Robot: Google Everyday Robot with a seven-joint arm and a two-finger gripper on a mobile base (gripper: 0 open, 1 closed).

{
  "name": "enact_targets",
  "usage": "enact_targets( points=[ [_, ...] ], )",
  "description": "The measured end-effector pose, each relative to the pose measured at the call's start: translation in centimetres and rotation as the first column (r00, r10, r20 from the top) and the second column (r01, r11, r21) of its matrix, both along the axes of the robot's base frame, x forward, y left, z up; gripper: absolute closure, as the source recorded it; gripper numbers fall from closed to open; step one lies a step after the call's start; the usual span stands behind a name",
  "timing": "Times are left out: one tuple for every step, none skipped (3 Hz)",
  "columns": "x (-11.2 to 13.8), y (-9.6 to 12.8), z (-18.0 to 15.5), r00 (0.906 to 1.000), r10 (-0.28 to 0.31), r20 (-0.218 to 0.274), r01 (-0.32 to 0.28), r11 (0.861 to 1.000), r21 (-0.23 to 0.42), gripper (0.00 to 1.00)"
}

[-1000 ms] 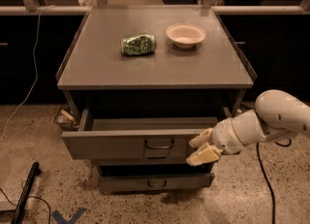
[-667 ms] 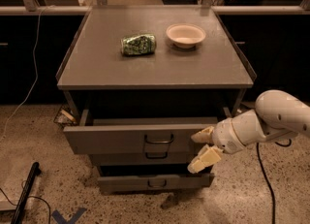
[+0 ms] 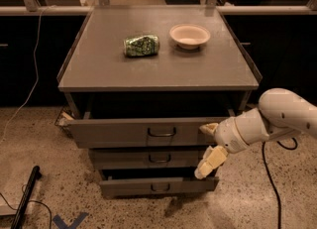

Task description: Close top drawer

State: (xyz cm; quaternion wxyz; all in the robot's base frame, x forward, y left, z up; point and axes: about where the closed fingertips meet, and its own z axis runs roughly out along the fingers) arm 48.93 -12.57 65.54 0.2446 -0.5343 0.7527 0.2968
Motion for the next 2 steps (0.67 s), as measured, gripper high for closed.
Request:
enact_targets(
  points=[
    [4.30, 1.18, 0.70, 0.9993, 0.012, 0.036, -0.012, 1.000, -0.016, 0.00],
    [4.30, 1.18, 0.70, 0.9993, 0.012, 0.036, -0.012, 1.000, -0.016, 0.00]
  ],
)
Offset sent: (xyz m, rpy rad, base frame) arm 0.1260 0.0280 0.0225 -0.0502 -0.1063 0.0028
